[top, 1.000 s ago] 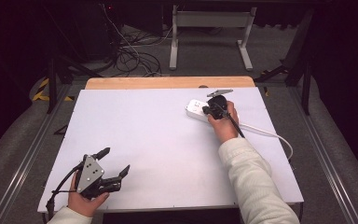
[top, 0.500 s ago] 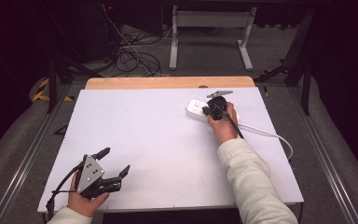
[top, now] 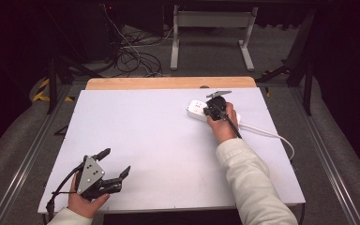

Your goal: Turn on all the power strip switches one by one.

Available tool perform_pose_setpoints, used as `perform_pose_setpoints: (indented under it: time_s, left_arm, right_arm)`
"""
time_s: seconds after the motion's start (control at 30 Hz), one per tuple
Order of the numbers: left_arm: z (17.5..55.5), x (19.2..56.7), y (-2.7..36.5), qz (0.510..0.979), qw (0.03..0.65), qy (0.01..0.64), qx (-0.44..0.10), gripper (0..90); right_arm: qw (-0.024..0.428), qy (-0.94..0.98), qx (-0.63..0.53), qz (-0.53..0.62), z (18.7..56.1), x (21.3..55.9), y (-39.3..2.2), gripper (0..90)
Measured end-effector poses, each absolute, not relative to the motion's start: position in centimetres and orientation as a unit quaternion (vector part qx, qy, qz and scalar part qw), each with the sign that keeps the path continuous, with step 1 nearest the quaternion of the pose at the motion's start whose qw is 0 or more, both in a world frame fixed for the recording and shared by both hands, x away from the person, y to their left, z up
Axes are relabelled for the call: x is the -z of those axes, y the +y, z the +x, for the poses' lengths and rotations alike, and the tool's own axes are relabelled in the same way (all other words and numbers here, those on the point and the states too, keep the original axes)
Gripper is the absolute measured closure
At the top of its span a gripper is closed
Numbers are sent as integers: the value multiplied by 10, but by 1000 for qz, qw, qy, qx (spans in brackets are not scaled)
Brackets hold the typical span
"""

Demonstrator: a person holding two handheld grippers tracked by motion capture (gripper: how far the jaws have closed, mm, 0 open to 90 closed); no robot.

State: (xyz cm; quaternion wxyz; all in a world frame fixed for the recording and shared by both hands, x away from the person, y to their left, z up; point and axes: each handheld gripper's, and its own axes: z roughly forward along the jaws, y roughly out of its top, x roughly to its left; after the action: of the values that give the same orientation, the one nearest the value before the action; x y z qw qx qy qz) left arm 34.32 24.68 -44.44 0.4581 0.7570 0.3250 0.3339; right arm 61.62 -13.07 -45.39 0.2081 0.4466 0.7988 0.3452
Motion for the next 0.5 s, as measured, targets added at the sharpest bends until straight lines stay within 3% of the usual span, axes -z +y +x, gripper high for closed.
perform_pose_setpoints:
  time_s: [0.1,0.5]
  left_arm:
    - [345,445,247,757,457,327,-334,168]
    - [344,444,246,757,457,326,-335,168]
  right_arm:
    - [237,770,-406,430,605,437,-131,900]
    - [223,780,-420,407,605,419,-126,900]
